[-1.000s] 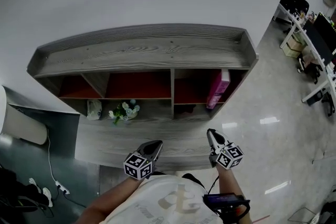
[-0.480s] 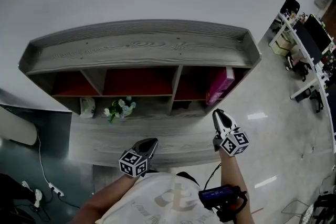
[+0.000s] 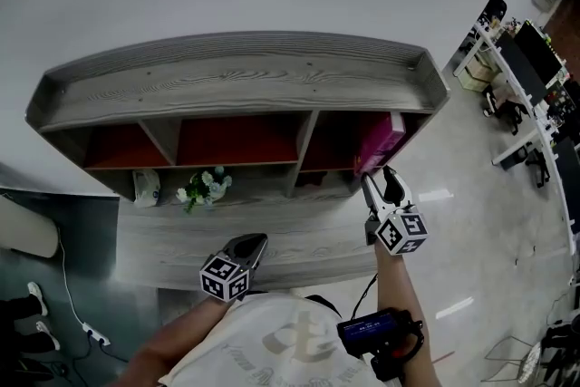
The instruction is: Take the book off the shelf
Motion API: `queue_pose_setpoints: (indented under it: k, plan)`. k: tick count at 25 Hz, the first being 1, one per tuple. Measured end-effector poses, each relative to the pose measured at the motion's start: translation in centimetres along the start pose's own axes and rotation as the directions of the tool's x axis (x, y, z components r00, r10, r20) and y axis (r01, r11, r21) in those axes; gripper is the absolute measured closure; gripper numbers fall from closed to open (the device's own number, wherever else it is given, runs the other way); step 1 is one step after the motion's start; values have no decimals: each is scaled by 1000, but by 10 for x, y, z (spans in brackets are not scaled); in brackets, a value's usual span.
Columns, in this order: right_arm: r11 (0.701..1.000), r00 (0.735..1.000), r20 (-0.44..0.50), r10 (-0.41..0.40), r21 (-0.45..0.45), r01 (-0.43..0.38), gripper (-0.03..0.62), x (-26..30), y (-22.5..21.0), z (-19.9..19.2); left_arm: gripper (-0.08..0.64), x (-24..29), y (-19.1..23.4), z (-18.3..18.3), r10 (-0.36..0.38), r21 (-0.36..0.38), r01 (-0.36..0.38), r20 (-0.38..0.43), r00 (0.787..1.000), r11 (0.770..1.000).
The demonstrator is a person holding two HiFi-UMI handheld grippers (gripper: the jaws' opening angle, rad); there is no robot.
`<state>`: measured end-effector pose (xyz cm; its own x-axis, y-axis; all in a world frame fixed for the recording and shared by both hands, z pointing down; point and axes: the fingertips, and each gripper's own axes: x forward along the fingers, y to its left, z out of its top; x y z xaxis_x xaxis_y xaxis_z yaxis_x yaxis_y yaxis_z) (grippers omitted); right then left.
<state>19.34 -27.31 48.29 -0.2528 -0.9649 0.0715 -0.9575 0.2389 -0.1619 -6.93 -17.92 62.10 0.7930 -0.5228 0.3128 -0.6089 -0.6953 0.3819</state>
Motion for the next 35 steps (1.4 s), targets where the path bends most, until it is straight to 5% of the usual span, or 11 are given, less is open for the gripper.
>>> queue_pose_setpoints:
  k: [5, 15, 23, 28, 30, 35]
  plan:
    - [998, 998, 9, -60, -14, 61, 237, 15, 0, 12, 558, -3, 5, 4, -6, 4, 6, 10, 1000, 1000]
    - [981, 983, -34, -182, -69, 179, 237, 52, -10, 14, 558, -24, 32, 10, 67, -30, -66, 48, 997, 997]
    - [959, 960, -50, -276, -77, 272, 344, 74, -29, 14, 558, -32, 46, 13, 120, -59, -115, 85, 989, 992]
    - [957, 957, -66, -281, -93, 275, 346, 79, -35, 9, 558, -34, 49, 10, 147, -75, -140, 85, 986, 987]
    - [952, 952, -72, -297, -98, 290, 409, 79, -40, 7, 558, -34, 49, 10, 152, -75, -146, 86, 985, 986]
    - [952, 953, -73, -295, -111, 286, 436, 80, -49, 7, 558, -28, 50, 14, 158, -74, -151, 97, 983, 986]
